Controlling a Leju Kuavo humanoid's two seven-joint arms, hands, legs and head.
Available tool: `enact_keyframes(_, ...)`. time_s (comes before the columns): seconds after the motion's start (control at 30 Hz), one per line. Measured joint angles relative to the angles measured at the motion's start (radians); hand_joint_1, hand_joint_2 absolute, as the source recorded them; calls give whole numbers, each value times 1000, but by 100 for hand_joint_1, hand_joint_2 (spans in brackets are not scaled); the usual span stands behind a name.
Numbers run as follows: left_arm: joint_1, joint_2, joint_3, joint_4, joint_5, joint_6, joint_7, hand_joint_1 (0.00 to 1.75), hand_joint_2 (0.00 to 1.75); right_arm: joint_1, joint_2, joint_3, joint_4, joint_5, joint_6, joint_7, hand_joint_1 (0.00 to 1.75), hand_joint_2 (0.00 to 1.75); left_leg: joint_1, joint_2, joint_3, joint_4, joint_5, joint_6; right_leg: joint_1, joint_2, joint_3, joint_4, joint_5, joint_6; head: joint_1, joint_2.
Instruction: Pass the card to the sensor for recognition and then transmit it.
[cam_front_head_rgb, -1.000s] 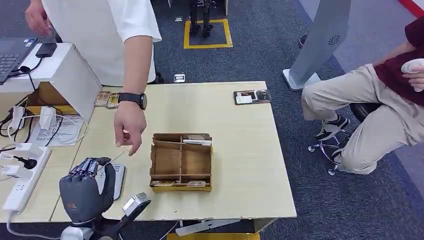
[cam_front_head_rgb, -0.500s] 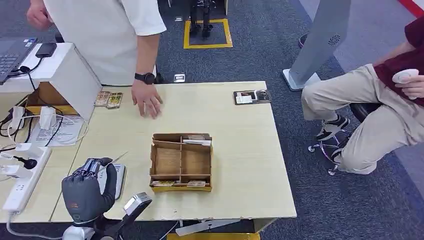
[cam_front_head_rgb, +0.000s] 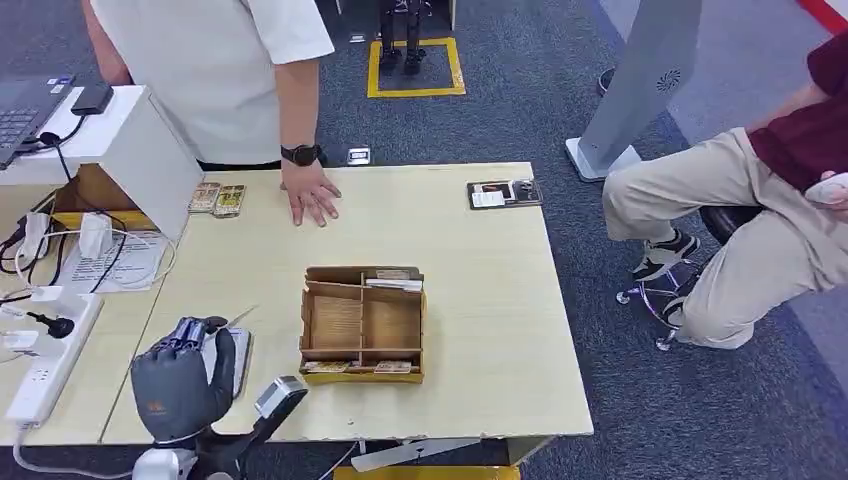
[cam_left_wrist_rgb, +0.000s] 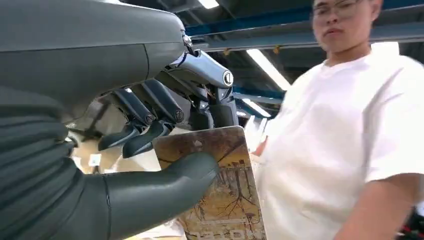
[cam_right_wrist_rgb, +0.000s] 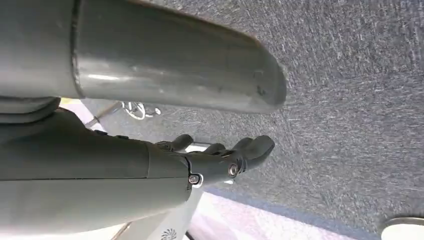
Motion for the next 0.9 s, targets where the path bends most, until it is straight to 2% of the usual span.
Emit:
enact_keyframes(0.17,-11,2,38,0,-23,0,63,175,175,1,0,-1,3,-7,0,9,0,0,0,0,0,0,0,0,0,0,0,0,0,0,0,0)
enact_keyframes(0.33,-13,3,57,0,-37,0,80,175,175,1,0,-2,5,-10,0,11,0,0,0,0,0,0,0,0,0,0,0,0,0,0,0,0)
enact_keyframes(0.5,-11,11,65,0,-72,0,176,175,175,1,0,-2,5,-16,0,14,0,0,0,0,0,0,0,0,0,0,0,0,0,0,0,0)
enact_keyframes(0.7,-7,26,65,3,-95,0,217,175,175,3,0,-2,5,-19,0,18,0,0,0,0,0,0,0,0,0,0,0,0,0,0,0,0)
enact_keyframes(0.9,1,55,63,50,-121,0,313,175,175,5,0,-3,5,-31,0,19,0,0,0,0,0,0,0,0,0,0,0,0,0,0,0,0)
